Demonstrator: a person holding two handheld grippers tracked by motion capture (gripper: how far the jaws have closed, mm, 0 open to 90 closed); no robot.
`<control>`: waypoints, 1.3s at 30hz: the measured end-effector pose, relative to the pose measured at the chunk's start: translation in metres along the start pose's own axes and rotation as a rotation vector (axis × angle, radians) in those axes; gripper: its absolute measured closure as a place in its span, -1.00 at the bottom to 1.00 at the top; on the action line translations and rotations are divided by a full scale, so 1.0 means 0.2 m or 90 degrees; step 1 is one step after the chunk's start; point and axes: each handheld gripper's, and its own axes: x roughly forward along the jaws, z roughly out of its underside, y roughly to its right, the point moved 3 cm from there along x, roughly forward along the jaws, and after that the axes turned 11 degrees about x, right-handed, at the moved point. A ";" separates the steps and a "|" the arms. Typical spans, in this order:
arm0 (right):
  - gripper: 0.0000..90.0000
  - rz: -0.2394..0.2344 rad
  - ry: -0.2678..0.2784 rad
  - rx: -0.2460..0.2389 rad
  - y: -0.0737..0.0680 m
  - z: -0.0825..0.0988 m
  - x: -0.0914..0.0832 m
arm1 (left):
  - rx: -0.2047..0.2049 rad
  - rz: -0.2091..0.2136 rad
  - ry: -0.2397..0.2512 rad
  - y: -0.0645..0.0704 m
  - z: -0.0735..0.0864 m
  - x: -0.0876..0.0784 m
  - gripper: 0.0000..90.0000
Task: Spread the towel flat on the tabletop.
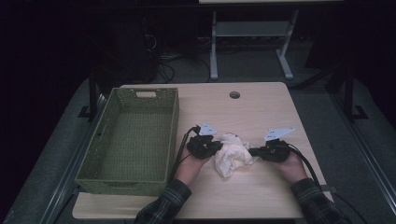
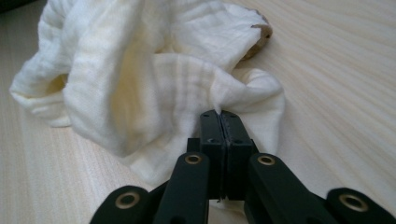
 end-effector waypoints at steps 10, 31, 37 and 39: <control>1.00 0.036 0.075 0.011 0.07 -0.04 -0.22 | -0.008 -0.004 0.040 0.00 -0.06 -0.07 0.87; 0.71 0.093 0.099 0.076 0.24 0.01 -0.40 | -0.035 -0.042 0.038 -0.02 -0.06 -0.09 0.88; 0.54 0.085 0.055 0.074 0.26 0.07 -0.36 | -0.035 -0.043 0.031 -0.02 -0.04 -0.08 0.88; 0.48 0.079 0.036 0.078 0.27 0.09 -0.33 | -0.035 -0.043 0.031 -0.02 -0.04 -0.08 0.88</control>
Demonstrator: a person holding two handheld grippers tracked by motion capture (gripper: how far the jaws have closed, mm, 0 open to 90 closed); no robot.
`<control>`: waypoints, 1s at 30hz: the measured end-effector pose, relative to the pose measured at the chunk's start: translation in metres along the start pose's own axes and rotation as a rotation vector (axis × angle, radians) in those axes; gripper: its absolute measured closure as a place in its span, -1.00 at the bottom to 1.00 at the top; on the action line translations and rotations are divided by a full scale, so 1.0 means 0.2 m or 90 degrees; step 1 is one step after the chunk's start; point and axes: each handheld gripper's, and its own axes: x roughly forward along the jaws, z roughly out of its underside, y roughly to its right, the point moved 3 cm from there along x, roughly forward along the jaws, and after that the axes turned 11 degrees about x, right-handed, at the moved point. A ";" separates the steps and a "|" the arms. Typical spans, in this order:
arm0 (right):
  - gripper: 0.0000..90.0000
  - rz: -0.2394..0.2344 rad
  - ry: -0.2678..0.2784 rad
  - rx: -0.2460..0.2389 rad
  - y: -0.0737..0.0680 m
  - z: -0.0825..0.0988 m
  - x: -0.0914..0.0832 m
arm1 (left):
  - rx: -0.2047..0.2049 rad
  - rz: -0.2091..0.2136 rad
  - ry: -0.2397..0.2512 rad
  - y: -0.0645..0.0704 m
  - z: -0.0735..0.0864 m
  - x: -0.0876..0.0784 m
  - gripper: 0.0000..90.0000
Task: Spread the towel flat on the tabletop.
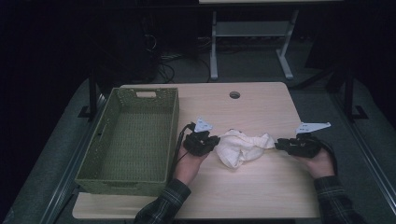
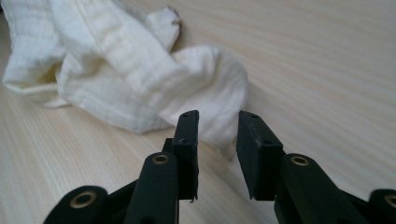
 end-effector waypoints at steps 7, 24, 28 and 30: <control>0.37 0.008 -0.034 -0.013 0.00 0.02 0.04 | -0.001 -0.002 0.000 0.00 0.00 0.00 0.88; 0.96 -0.006 -0.011 0.004 0.04 0.01 0.00 | -0.007 -0.001 0.013 -0.01 -0.01 -0.02 0.89; 0.96 -0.008 0.034 -0.012 0.02 -0.03 -0.09 | -0.007 -0.001 0.034 0.00 -0.06 -0.05 0.89; 0.96 -0.006 0.050 -0.019 0.01 -0.06 -0.14 | -0.006 -0.002 0.042 0.00 -0.08 -0.06 0.89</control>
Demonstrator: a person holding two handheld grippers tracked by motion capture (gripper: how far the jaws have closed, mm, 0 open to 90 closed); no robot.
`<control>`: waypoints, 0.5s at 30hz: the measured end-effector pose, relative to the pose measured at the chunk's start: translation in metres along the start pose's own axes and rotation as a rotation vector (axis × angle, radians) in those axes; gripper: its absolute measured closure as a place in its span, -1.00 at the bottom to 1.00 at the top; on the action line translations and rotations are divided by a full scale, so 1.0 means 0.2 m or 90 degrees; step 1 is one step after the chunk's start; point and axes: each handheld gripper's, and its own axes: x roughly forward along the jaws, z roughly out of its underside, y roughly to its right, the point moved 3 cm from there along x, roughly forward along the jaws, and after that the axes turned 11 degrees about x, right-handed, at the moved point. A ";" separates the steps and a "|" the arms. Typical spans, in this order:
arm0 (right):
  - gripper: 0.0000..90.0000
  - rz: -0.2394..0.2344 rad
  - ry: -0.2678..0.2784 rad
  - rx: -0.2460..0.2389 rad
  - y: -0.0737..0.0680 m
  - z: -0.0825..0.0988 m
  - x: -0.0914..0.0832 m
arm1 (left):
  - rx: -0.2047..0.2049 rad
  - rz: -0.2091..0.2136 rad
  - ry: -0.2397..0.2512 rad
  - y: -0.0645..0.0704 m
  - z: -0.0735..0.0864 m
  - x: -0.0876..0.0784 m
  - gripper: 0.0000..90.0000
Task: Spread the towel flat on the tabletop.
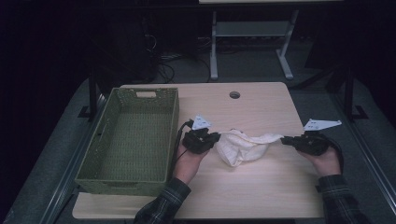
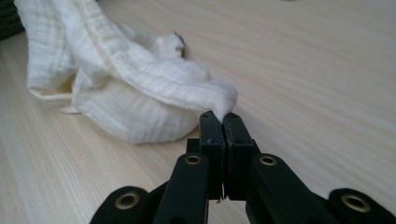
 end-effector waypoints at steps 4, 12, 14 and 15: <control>0.96 0.003 0.025 -0.014 -0.02 -0.04 -0.09 | 0.000 -0.004 0.019 0.00 -0.05 -0.04 0.89; 0.96 0.003 0.082 -0.049 -0.10 -0.13 -0.30 | 0.013 -0.002 0.075 0.03 -0.19 -0.17 0.89; 0.96 0.008 0.104 -0.062 -0.13 -0.16 -0.37 | 0.021 -0.005 0.090 0.03 -0.23 -0.22 0.89; 0.96 0.011 0.111 -0.068 -0.14 -0.17 -0.39 | 0.024 -0.008 0.101 0.03 -0.25 -0.24 0.89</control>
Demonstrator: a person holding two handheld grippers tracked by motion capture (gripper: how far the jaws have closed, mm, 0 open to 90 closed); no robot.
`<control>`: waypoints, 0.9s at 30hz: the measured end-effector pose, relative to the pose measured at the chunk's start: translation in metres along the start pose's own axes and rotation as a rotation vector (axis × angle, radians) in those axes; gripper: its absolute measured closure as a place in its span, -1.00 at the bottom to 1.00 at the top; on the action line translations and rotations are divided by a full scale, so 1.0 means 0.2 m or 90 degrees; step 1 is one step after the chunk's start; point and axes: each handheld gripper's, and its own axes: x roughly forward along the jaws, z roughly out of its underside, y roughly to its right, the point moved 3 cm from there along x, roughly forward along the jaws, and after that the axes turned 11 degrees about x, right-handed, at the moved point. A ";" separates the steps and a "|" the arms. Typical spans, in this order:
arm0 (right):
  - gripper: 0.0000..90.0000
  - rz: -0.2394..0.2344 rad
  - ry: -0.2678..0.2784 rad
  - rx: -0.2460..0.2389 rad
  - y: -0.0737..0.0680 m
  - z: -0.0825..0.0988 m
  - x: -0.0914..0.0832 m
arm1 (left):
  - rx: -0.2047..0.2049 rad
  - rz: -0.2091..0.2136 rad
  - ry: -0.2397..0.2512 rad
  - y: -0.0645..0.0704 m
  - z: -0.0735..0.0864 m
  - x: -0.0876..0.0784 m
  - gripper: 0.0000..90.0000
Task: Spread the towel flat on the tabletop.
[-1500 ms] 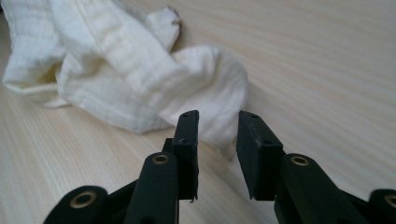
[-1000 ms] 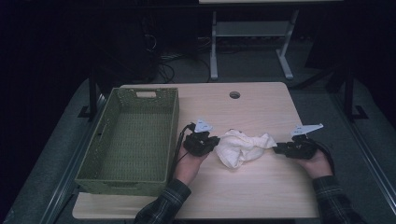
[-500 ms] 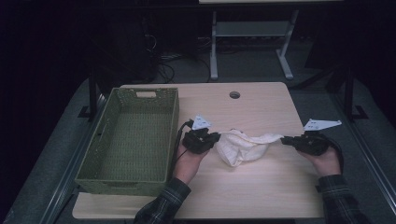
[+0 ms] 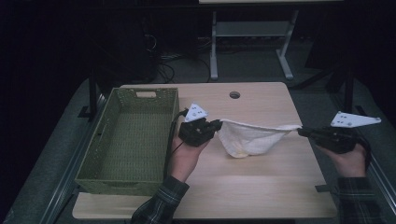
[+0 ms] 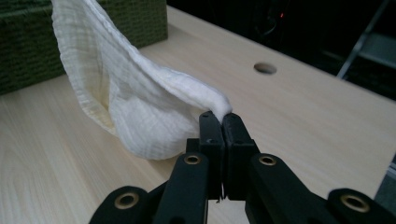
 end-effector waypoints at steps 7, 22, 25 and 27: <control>0.96 0.010 0.041 -0.040 -0.10 -0.12 -0.11 | 0.018 -0.010 0.024 -0.01 -0.09 -0.08 0.89; 0.96 0.018 -0.047 0.019 0.08 -0.03 0.25 | -0.027 -0.057 -0.102 -0.16 0.13 0.24 0.89; 0.96 0.026 -0.078 0.039 0.15 0.03 0.37 | -0.049 -0.072 -0.130 -0.21 0.19 0.31 0.89; 0.96 0.031 -0.090 0.050 0.18 0.06 0.41 | -0.061 -0.073 -0.139 -0.22 0.22 0.36 0.89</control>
